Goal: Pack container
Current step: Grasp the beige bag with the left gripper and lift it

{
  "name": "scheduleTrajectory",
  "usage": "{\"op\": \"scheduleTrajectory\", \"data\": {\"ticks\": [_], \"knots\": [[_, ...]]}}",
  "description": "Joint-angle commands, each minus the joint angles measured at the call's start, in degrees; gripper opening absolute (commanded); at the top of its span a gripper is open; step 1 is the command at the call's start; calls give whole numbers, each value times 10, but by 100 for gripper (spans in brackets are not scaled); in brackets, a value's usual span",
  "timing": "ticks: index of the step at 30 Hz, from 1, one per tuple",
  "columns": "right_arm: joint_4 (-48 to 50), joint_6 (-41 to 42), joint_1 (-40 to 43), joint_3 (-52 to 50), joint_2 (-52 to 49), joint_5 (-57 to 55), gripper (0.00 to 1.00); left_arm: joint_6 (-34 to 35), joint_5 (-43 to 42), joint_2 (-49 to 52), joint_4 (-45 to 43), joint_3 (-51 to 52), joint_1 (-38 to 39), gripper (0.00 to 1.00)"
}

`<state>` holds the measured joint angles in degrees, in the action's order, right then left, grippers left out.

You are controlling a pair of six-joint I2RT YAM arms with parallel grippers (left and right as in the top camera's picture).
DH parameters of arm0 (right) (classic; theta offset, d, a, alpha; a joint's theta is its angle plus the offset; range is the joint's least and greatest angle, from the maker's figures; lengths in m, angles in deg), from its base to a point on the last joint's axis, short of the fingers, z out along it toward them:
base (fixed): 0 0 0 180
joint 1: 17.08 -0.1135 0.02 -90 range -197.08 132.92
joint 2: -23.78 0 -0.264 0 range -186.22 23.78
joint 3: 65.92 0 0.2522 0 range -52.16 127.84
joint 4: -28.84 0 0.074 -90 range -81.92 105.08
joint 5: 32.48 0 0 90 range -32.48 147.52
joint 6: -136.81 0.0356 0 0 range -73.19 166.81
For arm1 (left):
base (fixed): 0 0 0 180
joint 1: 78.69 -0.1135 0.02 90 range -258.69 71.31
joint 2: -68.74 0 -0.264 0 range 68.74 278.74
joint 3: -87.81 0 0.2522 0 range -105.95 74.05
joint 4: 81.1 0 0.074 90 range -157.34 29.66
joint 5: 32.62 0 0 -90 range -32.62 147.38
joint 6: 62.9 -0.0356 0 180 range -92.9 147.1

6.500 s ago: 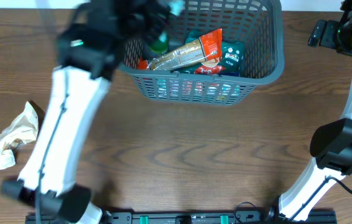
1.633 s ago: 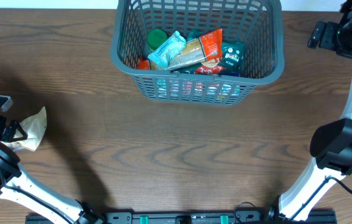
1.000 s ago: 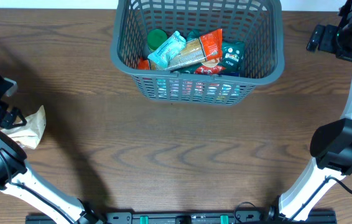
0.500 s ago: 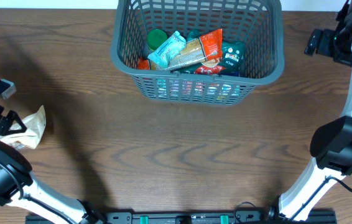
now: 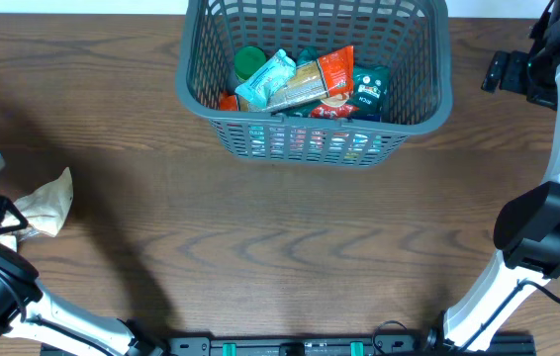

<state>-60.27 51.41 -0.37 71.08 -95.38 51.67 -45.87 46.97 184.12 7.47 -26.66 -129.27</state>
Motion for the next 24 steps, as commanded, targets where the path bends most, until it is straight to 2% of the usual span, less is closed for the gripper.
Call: {"op": "scheduleTrajectory", "data": {"ticks": [1, 14, 24], "knots": [[-2, 12, 6, -3, 0, -3, 99, -23, 18, 3, -30, 40, -2, 98], [-11, 22, 6, -3, 0, -3, 99, -70, 49, 13, -193, 131, -2, 98], [-24, 20, 5, -3, 0, -3, 99, -68, 50, 102, -239, 135, 26, 98]]}}
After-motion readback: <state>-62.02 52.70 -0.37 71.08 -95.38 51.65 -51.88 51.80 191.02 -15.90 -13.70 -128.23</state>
